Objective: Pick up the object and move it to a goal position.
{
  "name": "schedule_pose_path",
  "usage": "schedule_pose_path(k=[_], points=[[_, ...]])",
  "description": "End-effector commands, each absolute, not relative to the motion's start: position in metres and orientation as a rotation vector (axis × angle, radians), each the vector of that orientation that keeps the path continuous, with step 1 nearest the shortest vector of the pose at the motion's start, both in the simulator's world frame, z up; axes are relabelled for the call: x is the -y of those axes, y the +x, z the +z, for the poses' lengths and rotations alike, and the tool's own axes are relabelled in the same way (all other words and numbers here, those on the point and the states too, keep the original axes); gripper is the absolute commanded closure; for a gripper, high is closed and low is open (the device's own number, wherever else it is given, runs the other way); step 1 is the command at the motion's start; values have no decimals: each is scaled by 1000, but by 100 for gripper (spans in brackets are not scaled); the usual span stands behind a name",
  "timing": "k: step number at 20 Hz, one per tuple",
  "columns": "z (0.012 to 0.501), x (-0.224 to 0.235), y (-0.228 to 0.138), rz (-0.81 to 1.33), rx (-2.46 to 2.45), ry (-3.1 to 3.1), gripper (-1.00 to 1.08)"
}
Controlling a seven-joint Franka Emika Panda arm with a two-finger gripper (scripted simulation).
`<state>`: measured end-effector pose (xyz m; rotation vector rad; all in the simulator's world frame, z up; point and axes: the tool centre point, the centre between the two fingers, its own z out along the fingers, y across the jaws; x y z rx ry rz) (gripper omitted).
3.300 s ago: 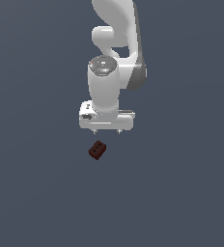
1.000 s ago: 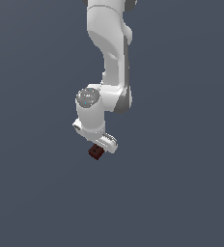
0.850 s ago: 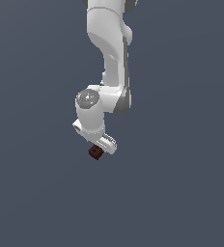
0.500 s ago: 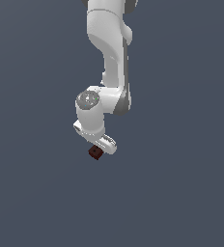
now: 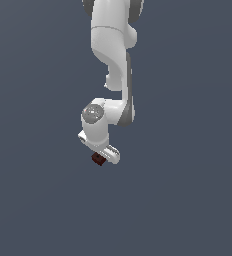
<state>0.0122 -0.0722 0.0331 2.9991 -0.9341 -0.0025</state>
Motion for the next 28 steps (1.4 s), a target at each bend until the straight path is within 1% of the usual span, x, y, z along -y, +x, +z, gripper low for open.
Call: schedule_pose_path(k=[1, 3, 4, 18, 23, 28], points=[[28, 72, 13, 0, 935, 2999, -92], [27, 72, 14, 0, 935, 2999, -92], [27, 72, 14, 0, 935, 2999, 108], [31, 69, 13, -1, 934, 3000, 108], [48, 58, 11, -1, 934, 3000, 108], [77, 38, 8, -1, 934, 3000, 108]])
